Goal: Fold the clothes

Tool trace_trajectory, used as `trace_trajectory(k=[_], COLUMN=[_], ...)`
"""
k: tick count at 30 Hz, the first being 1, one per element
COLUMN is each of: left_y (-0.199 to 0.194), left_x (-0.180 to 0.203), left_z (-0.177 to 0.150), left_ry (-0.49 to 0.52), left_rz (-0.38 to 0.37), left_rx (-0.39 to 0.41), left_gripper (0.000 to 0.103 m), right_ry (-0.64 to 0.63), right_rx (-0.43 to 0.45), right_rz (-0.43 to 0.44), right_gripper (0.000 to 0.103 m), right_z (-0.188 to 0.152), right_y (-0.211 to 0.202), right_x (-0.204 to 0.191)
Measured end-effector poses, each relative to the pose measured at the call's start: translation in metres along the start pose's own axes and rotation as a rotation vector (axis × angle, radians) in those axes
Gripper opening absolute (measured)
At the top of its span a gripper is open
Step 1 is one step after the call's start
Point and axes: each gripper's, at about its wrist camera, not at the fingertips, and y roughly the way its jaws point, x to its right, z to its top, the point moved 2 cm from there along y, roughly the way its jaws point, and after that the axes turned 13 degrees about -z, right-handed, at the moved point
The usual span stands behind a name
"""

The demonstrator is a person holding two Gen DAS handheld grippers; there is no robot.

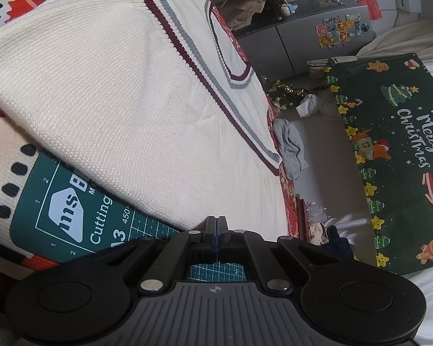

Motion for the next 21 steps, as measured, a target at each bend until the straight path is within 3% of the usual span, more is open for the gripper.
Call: trace_trajectory(k=[7, 11, 21], left_y=[0.000, -0.004, -0.032], left_x=[0.001, 0.000, -0.008], left_z=[-0.001, 0.000, 0.008], left_ry=[-0.003, -0.016, -0.105], left_rz=[-0.001, 0.004, 0.045], left_rx=[0.001, 0.016, 0.129], left_gripper=[0.003, 0.003, 0.003], right_ry=[-0.104, -0.175, -0.183], right_rx=[-0.214, -0.314, -0.314], right_rz=[0.151, 0.173, 0.168], right_gripper=[0.005, 0.006, 0.002], right_z=[-0.057, -0.090, -0.096], right_y=[0.021, 0.037, 0.040], right_x=[-0.049, -0.065, -0.060])
